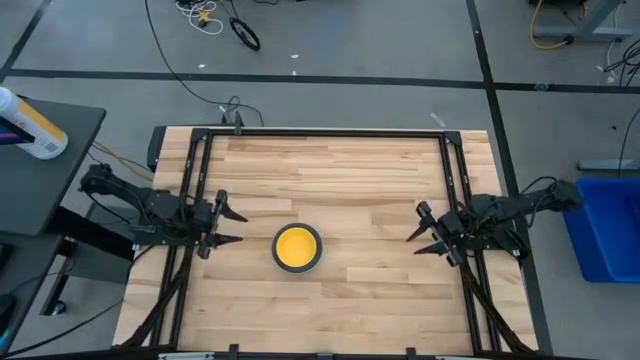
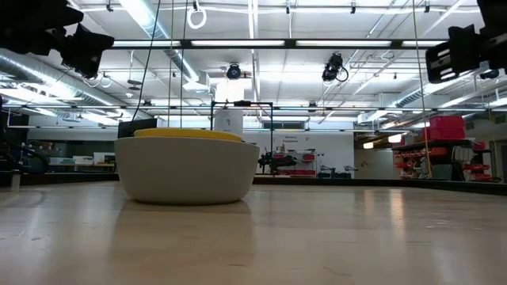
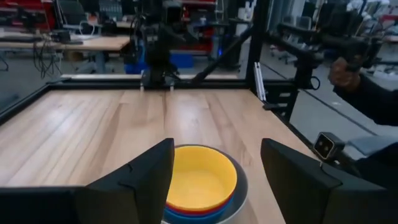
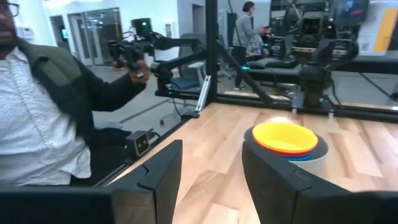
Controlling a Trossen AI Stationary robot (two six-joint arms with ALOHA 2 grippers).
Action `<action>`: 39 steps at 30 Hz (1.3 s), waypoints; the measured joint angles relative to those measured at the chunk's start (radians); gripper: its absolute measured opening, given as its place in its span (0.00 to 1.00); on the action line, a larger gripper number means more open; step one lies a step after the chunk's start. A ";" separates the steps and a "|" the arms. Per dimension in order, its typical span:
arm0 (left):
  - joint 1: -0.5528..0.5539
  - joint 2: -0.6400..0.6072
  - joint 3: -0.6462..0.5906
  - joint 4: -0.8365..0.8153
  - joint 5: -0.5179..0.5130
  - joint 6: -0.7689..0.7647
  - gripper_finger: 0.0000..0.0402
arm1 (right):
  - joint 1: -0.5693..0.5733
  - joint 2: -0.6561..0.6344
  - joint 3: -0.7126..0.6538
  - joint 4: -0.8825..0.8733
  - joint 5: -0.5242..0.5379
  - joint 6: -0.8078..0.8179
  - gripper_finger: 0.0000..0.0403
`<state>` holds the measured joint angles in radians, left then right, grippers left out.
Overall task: Nest bowls inside each other
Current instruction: Return to Home Position
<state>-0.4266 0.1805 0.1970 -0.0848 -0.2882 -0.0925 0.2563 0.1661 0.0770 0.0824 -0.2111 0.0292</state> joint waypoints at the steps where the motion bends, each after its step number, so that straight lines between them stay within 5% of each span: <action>1: -0.001 -0.016 -0.014 0.009 -0.005 0.004 0.62 | 0.009 0.000 -0.010 0.009 0.001 0.001 0.45; 14: -0.001 -0.139 -0.124 0.058 0.093 0.016 0.62 | 0.142 0.004 -0.068 0.081 0.105 0.031 0.51; 23: 0.000 -0.144 -0.124 0.016 0.049 0.047 0.62 | 0.195 0.004 -0.068 0.055 -0.004 0.082 0.54; 32: 0.000 -0.113 -0.113 -0.106 -0.004 -0.121 0.62 | 0.229 0.004 -0.068 0.024 0.053 0.083 0.57; 39: -0.008 -0.125 -0.113 -0.104 0.009 -0.085 0.62 | 0.246 -0.009 -0.067 0.010 0.063 0.034 0.59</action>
<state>-0.4343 0.0557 0.0837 -0.1883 -0.2796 -0.1771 0.5026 0.1576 0.0097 0.0921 -0.1480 0.0632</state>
